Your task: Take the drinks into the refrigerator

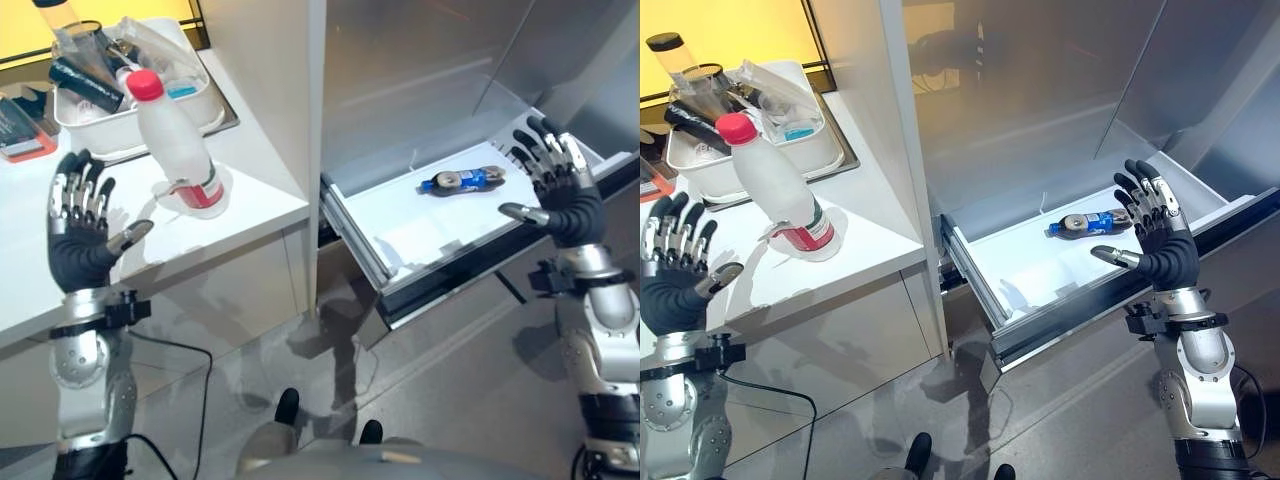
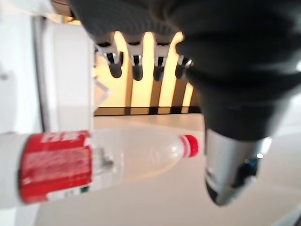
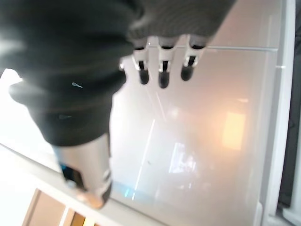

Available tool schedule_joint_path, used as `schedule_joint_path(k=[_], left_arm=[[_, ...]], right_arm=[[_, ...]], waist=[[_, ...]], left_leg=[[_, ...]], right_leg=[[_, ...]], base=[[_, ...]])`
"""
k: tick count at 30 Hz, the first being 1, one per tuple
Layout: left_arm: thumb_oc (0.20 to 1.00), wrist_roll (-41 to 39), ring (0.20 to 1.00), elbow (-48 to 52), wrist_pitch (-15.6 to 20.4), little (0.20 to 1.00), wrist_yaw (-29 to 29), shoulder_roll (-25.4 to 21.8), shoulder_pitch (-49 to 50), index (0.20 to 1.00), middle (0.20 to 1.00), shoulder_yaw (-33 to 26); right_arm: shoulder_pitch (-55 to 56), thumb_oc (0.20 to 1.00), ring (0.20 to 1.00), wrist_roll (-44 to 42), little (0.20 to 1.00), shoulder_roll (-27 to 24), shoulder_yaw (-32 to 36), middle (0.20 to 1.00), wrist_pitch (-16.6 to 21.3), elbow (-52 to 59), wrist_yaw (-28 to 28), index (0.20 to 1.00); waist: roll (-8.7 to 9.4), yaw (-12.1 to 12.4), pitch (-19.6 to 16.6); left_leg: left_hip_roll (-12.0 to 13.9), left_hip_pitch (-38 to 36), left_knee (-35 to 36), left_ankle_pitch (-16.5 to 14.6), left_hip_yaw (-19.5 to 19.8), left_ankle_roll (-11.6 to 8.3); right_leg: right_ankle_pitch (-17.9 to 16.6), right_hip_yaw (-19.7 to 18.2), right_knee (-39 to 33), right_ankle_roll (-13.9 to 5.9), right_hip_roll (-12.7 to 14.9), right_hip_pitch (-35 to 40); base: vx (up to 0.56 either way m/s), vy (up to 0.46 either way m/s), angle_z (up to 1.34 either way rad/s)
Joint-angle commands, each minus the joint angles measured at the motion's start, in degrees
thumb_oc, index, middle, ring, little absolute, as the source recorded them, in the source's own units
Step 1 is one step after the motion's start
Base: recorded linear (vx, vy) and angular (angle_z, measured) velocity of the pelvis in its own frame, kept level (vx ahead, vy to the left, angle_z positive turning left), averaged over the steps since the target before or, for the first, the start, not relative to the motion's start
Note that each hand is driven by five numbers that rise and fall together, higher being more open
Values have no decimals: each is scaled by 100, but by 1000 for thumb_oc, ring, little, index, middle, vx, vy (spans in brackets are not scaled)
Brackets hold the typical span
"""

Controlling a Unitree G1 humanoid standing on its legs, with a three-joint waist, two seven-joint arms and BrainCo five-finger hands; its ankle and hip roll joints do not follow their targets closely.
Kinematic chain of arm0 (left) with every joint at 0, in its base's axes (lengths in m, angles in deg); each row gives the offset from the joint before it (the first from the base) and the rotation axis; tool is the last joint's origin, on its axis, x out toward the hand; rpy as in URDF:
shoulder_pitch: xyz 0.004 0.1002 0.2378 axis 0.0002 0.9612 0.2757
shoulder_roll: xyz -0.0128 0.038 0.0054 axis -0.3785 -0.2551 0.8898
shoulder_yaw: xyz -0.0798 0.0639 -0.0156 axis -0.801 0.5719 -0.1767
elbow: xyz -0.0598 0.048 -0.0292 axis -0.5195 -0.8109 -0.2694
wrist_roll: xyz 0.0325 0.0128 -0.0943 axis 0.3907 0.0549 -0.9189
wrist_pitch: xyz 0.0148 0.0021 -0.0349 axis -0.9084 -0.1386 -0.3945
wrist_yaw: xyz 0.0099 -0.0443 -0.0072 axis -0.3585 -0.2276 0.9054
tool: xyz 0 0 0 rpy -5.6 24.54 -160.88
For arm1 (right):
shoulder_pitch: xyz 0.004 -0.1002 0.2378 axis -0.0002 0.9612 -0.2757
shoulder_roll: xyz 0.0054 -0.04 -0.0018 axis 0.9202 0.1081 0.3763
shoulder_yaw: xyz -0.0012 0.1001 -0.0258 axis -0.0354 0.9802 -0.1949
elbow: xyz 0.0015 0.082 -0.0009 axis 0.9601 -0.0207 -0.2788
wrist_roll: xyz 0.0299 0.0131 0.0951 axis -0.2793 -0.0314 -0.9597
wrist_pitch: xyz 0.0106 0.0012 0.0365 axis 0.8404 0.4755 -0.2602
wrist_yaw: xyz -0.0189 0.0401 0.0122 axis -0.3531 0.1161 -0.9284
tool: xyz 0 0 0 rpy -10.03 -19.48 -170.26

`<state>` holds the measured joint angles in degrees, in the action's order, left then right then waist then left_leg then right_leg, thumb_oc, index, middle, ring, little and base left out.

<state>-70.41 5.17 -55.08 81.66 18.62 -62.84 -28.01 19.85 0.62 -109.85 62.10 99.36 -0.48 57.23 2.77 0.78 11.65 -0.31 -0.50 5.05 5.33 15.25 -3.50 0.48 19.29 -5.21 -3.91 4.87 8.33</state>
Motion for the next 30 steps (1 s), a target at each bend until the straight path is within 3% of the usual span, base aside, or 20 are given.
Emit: schedule_joint_path(k=[1,7,11,22,30], left_arm=[[1000,366,1000,-425,289,1000,206,-564,-417,1000,1000,-185],[1000,733,1000,-954,194,1000,577,-1175,-1181,1000,1000,22],[1000,819,1000,-1067,167,1000,693,-1344,-1382,1000,1000,68],[1000,881,1000,-1104,121,1000,686,-1408,-1302,1000,1000,-16],[1000,464,1000,-1327,94,1000,521,-1215,-1363,1000,1000,130]], right_arm=[[-438,1000,1000,-350,1000,-357,-285,1000,76,231,-112,1000],[-563,1000,1000,-497,1000,-390,-579,1000,-92,188,-248,1000],[-605,1000,1000,-584,1000,-441,-643,1000,-143,229,-308,1000],[-590,1000,1000,-631,1000,-447,-573,1000,-193,324,-335,1000],[-590,1000,1000,-616,1000,-441,-565,1000,-217,437,-448,1000]], waist=[[59,-40,-459],[46,-154,-530],[51,-190,-541],[48,-232,-569],[54,-282,-618]], left_leg=[[-11,-301,-192,-792,-344,371],[9,-398,-163,-837,-442,364],[15,-419,-161,-855,-488,357],[36,-495,-134,-898,-599,366],[50,-564,-105,-918,-677,368]], right_leg=[[498,-159,583,29,76,-118],[494,-248,554,11,63,-66],[490,-298,564,-2,56,-76],[457,-467,477,-12,29,-69],[436,-579,414,-4,1,-29]], base=[[38,13,-7],[28,14,-9],[25,11,-7],[20,10,-11],[9,1,-8]])
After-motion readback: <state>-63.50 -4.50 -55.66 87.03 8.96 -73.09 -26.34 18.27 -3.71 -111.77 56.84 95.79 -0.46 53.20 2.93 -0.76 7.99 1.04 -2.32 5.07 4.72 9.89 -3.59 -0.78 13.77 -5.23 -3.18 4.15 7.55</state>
